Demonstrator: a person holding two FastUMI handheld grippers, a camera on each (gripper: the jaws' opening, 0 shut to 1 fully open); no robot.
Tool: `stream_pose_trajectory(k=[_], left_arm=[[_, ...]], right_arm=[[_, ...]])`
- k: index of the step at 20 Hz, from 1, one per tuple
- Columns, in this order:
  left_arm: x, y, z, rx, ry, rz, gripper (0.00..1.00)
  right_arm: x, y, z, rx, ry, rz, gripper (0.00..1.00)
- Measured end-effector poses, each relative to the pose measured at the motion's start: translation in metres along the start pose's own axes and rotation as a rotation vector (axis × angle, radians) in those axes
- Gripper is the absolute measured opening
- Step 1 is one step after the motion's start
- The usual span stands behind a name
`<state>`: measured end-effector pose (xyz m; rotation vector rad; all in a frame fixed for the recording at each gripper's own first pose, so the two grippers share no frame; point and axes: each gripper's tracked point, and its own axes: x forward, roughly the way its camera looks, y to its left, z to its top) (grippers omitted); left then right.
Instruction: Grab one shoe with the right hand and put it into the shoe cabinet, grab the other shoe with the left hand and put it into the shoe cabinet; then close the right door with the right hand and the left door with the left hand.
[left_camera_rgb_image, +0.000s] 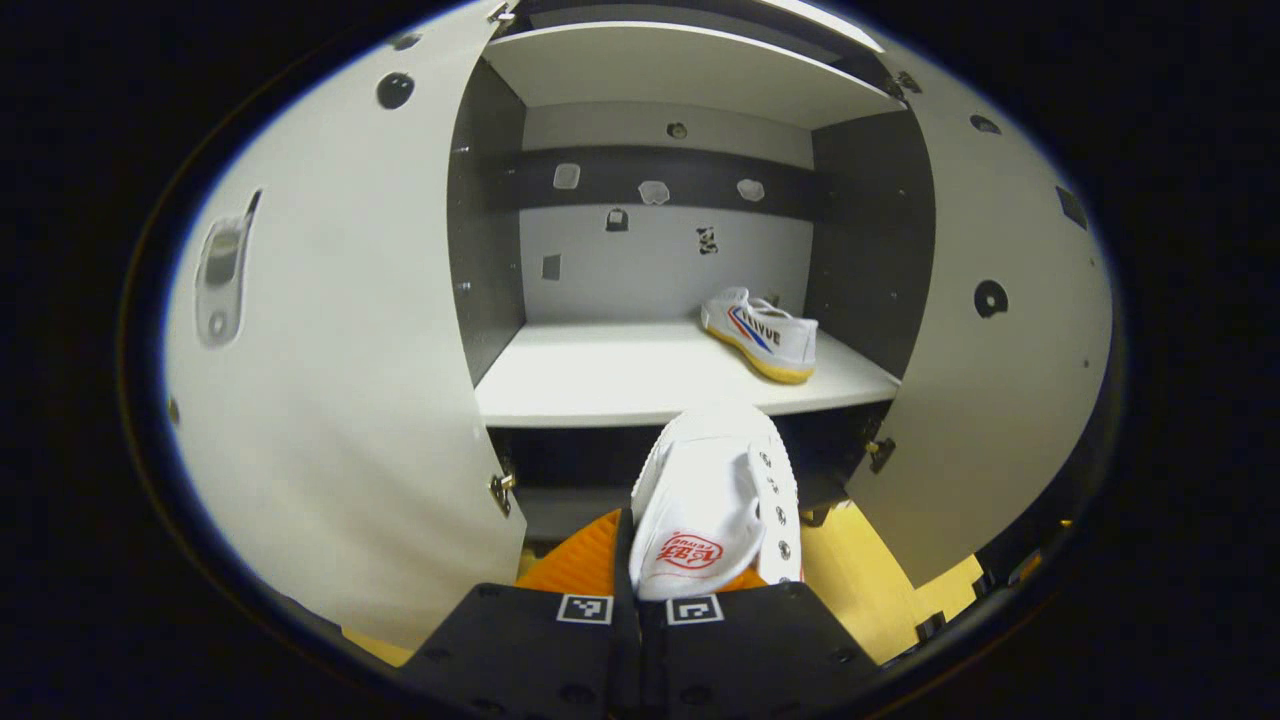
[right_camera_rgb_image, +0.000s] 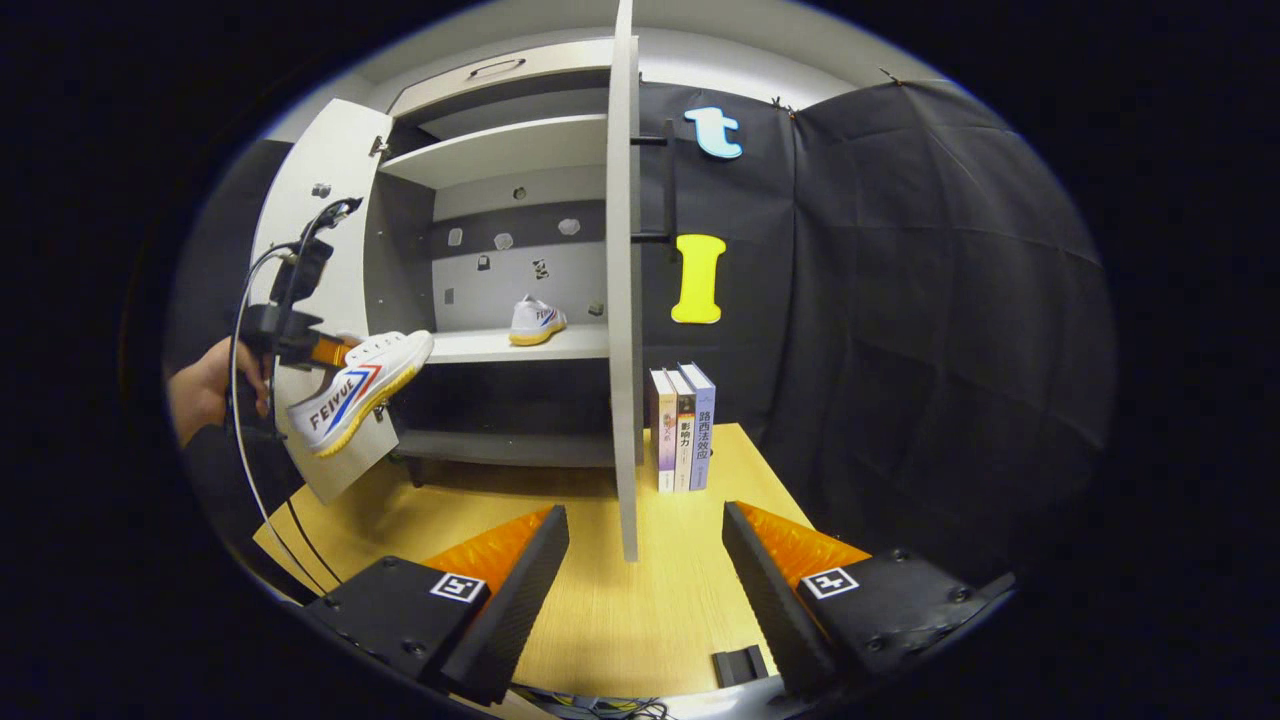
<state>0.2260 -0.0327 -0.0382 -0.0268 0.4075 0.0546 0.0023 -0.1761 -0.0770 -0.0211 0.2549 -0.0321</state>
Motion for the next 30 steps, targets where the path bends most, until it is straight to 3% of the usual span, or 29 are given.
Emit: stream_pose_trajectory(k=[6,12,17,21,25,30], left_arm=[[0.065,0.019,0.110,-0.039,-0.029,0.070,0.05],[0.158,0.035,0.182,0.101,-0.010,0.130,0.05],[0.228,0.028,0.179,0.026,0.070,0.112,0.05],[0.259,0.018,0.153,0.097,0.182,0.133,0.05],[0.275,0.016,0.140,0.103,0.225,0.152,0.06],[0.267,0.012,0.139,0.131,0.247,0.160,0.20]], right_arm=[[0.004,-0.035,0.021,-0.009,-0.058,-0.033,0.98],[0.008,-0.071,0.030,0.031,-0.070,-0.103,0.98],[0.008,-0.094,0.027,0.067,-0.064,-0.155,0.98],[0.006,-0.110,0.026,0.059,-0.065,-0.187,0.98],[0.005,-0.119,0.027,0.060,-0.071,-0.196,0.98],[0.017,-0.119,0.034,0.053,-0.090,-0.158,0.99]])
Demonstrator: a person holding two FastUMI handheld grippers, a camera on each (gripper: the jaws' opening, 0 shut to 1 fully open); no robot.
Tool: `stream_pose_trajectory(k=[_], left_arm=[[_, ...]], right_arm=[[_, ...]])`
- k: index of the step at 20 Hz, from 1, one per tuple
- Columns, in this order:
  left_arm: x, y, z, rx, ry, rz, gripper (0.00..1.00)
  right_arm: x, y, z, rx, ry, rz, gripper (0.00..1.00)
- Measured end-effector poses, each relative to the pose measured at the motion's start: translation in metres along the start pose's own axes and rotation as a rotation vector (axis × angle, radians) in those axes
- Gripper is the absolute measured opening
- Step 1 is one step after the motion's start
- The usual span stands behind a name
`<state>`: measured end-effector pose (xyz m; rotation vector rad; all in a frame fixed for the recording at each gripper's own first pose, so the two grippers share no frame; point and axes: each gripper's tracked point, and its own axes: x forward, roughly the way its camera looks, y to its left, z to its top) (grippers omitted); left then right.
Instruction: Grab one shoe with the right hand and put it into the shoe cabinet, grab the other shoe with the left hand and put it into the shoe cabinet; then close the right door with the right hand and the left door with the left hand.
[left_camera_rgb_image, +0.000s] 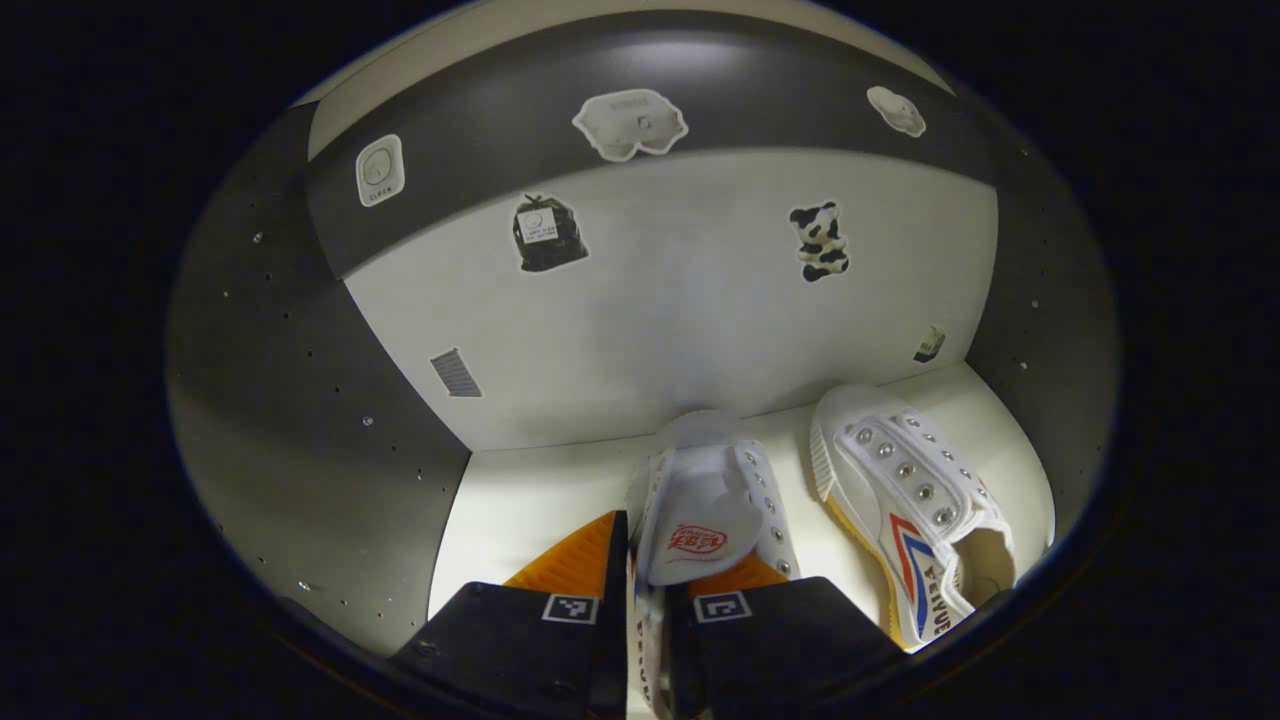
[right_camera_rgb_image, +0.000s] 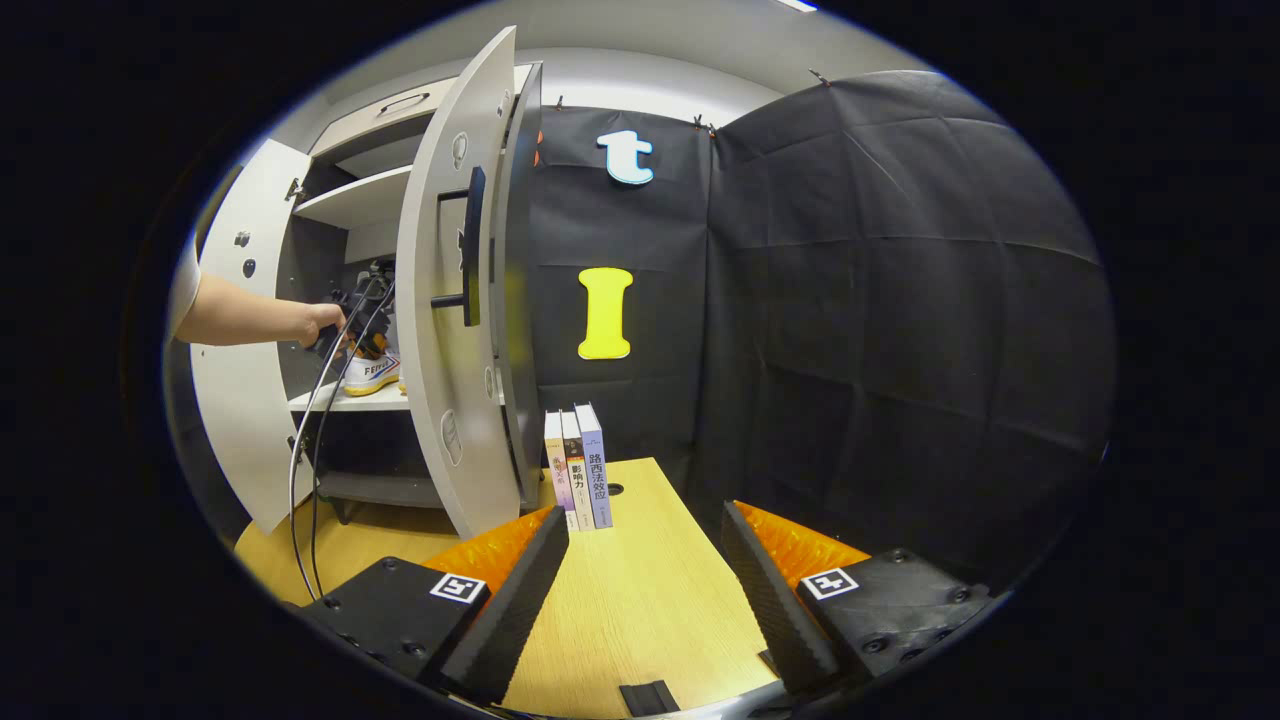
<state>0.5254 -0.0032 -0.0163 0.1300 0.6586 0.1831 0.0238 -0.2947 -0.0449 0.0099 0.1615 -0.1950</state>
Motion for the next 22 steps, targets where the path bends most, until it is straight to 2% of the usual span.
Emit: stream_pose_trajectory(k=[1,2,3,7,8,11,15,16,17,18,20,22], left_arm=[[-0.008,0.001,0.002,-0.002,-0.010,0.001,0.22],[-0.017,0.003,0.003,0.005,-0.024,0.003,0.36],[-0.030,0.006,0.005,0.015,-0.049,0.007,0.42],[-0.102,0.009,0.015,0.048,-0.197,-0.017,1.00],[-0.124,0.007,0.018,0.055,-0.247,-0.029,0.96],[-0.195,0.005,0.019,0.050,-0.389,-0.047,0.96],[-0.286,-0.005,-0.003,-0.010,-0.559,-0.065,0.96],[-0.303,-0.005,-0.015,-0.038,-0.580,-0.057,0.96],[-0.317,-0.005,-0.026,-0.067,-0.592,-0.051,1.00],[-0.325,-0.008,-0.040,-0.098,-0.608,-0.043,0.96],[-0.342,-0.009,-0.067,-0.099,-0.626,-0.026,1.00],[-0.351,-0.009,-0.103,-0.073,-0.614,0.011,0.96]], right_arm=[[0.003,0.002,0.003,-0.003,-0.005,0.015,0.99],[0.006,0.004,0.007,-0.005,-0.015,0.029,0.98],[0.008,0.006,0.012,-0.001,-0.026,0.044,0.98],[0.020,0.013,0.028,0.000,-0.062,0.105,0.98],[0.023,0.014,0.032,0.000,-0.066,0.118,0.98],[0.031,0.018,0.043,0.021,-0.064,0.159,0.98],[0.045,0.020,0.072,0.041,-0.091,0.206,0.98],[0.049,0.020,0.080,0.038,-0.100,0.214,0.98],[0.053,0.020,0.088,0.037,-0.110,0.223,0.98],[0.057,0.022,0.097,0.038,-0.123,0.232,0.98],[0.065,0.025,0.112,0.049,-0.143,0.251,0.99],[0.074,0.028,0.126,0.073,-0.164,0.267,0.99]])
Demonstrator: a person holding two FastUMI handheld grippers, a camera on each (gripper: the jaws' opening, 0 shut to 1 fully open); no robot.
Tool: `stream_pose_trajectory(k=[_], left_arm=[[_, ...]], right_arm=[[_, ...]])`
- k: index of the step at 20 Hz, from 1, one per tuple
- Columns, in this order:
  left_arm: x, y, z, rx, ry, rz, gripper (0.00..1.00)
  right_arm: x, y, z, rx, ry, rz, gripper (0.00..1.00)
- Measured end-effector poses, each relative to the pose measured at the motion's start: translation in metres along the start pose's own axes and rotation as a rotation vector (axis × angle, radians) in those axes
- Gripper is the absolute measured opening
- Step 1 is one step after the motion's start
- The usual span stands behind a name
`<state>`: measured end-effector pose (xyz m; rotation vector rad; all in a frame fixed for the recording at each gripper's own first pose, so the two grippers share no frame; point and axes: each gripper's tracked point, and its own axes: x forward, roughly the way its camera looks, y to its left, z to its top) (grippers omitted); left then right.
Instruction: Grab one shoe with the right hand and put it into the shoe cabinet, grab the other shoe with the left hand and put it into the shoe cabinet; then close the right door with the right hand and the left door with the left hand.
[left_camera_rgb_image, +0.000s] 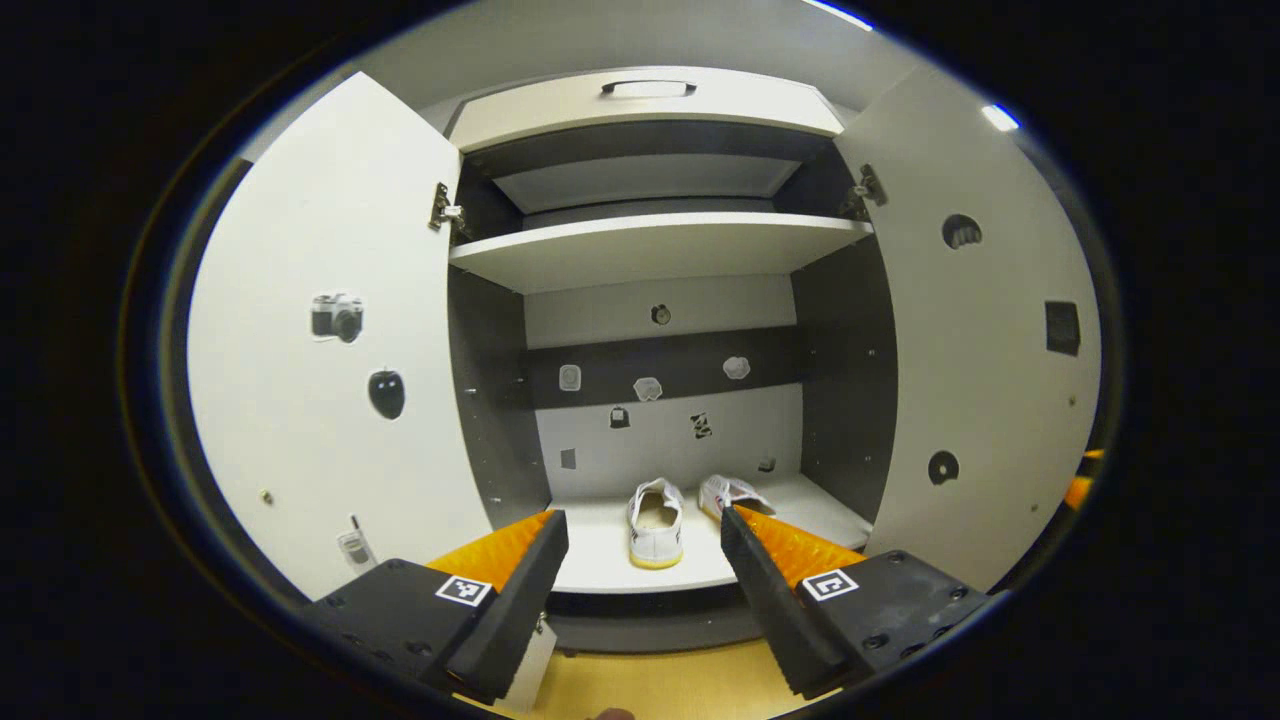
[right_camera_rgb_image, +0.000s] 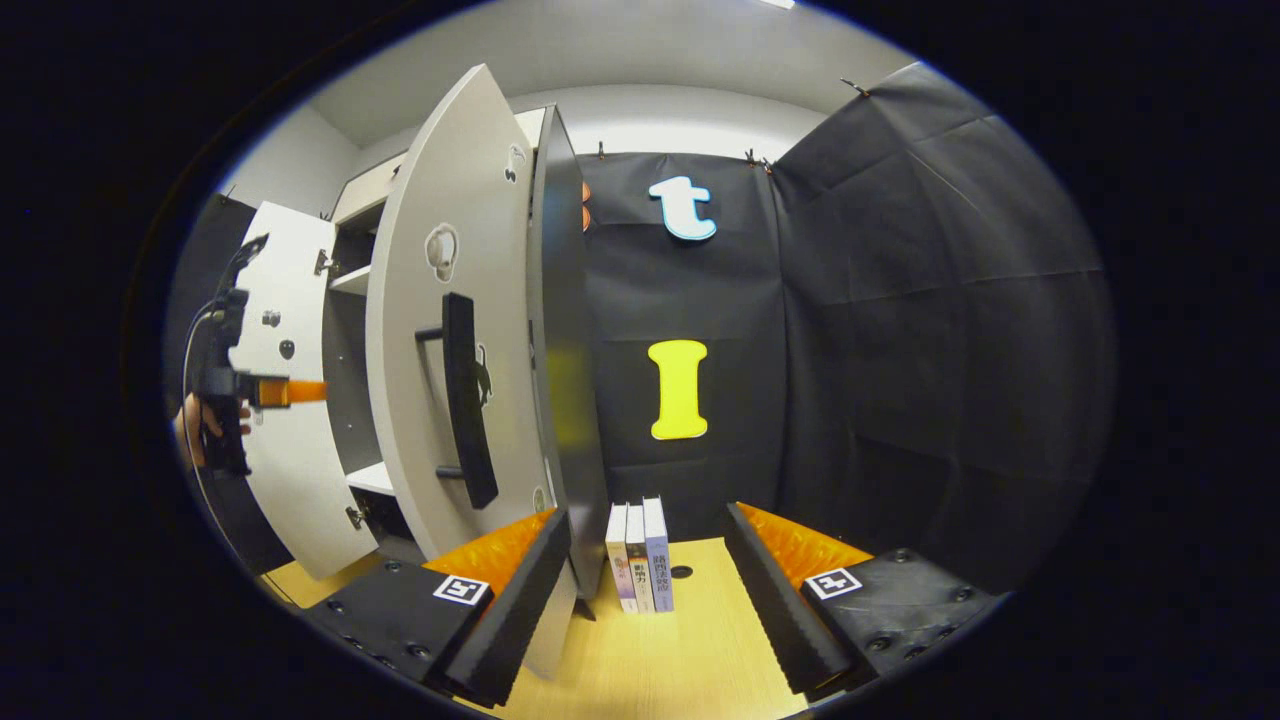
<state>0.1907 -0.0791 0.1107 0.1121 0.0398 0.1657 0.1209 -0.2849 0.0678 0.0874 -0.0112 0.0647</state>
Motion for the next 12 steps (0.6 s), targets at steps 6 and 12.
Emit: stream_pose_trajectory(k=[6,12], left_arm=[[-0.073,-0.026,-0.093,0.001,0.057,0.003,0.96],[-0.111,-0.038,-0.133,-0.118,0.107,0.006,0.96]], right_arm=[[0.033,0.004,0.035,0.064,-0.051,0.027,0.98],[0.058,0.019,0.060,0.032,-0.088,0.040,0.98]])
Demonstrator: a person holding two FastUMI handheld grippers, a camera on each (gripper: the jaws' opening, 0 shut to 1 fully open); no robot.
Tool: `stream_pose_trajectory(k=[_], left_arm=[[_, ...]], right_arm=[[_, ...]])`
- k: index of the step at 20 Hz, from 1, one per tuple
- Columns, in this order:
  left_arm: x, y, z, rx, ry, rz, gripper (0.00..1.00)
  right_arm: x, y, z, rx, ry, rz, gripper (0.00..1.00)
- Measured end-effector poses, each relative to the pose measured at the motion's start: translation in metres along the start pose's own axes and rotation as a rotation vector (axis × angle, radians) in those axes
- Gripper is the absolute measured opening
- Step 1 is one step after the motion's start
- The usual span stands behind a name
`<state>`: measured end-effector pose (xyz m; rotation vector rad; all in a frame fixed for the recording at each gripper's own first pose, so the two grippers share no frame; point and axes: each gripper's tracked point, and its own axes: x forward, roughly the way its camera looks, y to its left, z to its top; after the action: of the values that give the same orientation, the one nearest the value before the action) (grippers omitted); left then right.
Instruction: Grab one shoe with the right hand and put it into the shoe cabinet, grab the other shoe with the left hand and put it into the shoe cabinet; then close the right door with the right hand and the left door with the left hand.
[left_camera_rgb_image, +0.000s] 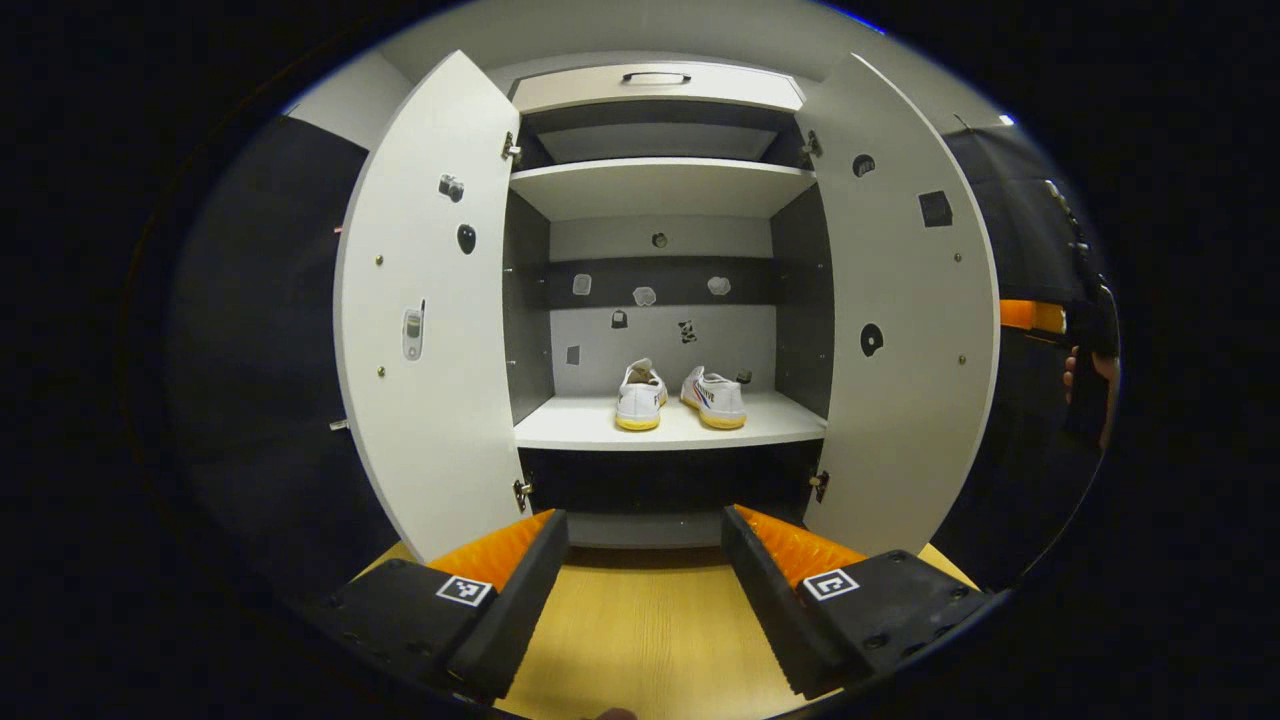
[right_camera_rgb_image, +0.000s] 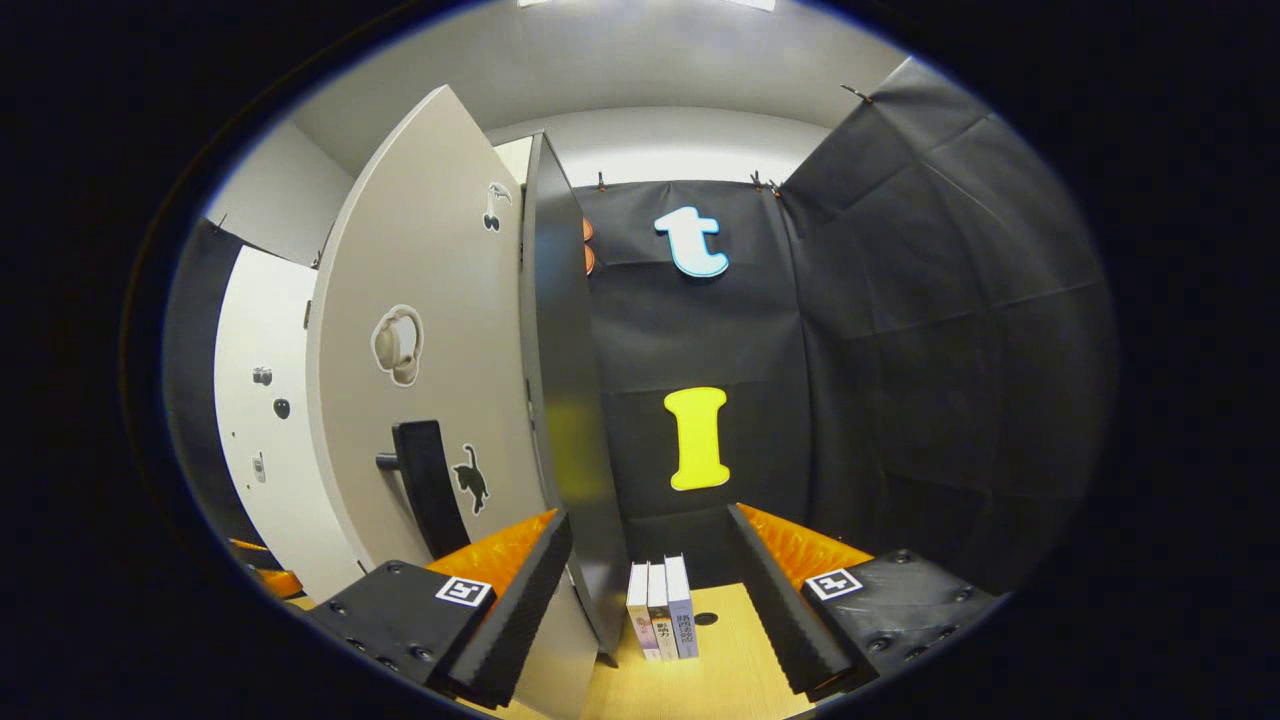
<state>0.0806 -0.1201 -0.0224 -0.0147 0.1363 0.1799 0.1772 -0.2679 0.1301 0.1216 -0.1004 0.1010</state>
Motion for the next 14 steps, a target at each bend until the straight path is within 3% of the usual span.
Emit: stream_pose_trajectory(k=[9,14], left_arm=[[-0.016,0.050,-0.008,-0.072,0.011,0.018,0.97],[-0.019,0.070,-0.010,-0.098,0.013,-0.020,0.95]], right_arm=[[0.003,0.023,-0.010,-0.061,0.065,-0.019,0.96],[-0.003,0.038,-0.012,-0.058,0.082,-0.056,0.98]])
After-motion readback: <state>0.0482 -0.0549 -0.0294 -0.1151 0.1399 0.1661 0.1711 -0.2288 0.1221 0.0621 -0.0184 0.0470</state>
